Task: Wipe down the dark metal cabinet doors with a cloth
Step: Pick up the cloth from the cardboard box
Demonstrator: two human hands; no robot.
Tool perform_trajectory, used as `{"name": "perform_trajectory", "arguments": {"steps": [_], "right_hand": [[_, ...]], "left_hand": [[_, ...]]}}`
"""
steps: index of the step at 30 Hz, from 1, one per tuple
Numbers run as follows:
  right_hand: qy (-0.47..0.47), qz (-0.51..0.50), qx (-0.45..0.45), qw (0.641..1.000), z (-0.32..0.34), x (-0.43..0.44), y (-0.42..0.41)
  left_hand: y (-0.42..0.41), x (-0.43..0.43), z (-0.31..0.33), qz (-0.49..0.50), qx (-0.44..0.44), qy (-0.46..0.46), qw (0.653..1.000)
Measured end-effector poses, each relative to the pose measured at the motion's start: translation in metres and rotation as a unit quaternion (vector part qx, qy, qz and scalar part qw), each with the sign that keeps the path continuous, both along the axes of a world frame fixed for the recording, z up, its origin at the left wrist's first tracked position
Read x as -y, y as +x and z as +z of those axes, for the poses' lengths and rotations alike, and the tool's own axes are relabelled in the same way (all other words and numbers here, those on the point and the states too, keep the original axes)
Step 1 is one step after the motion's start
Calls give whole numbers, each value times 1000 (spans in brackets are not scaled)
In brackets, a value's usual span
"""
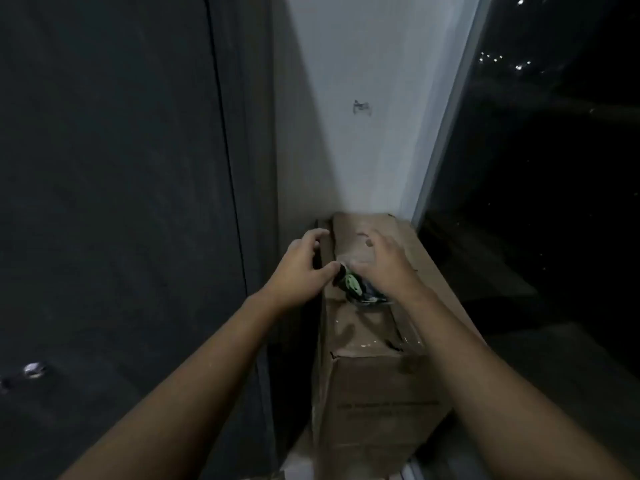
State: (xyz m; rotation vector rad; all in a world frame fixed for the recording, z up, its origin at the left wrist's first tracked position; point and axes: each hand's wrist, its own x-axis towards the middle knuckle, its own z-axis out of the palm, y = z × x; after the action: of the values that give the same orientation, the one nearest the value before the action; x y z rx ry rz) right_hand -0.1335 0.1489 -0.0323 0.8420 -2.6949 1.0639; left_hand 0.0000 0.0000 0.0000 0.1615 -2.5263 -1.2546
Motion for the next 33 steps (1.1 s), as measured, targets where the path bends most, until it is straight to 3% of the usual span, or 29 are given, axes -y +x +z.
{"name": "perform_trajectory", "arguments": {"steps": [8, 19, 27, 33], "right_hand": [[117, -62, 121, 984, -53, 9, -25], [294, -119, 109, 942, -79, 59, -59], [225, -172, 210, 936, -78, 58, -71], [113, -195, 204, 953, -74, 47, -67]], "left_hand": [[-55, 19, -50, -4, 94, 10, 996], [-115, 50, -97, -38, 167, 6, 985], [-132, 49, -114, -48, 153, 25, 987], [-136, 47, -120, -58, 148, 49, 986]]}}
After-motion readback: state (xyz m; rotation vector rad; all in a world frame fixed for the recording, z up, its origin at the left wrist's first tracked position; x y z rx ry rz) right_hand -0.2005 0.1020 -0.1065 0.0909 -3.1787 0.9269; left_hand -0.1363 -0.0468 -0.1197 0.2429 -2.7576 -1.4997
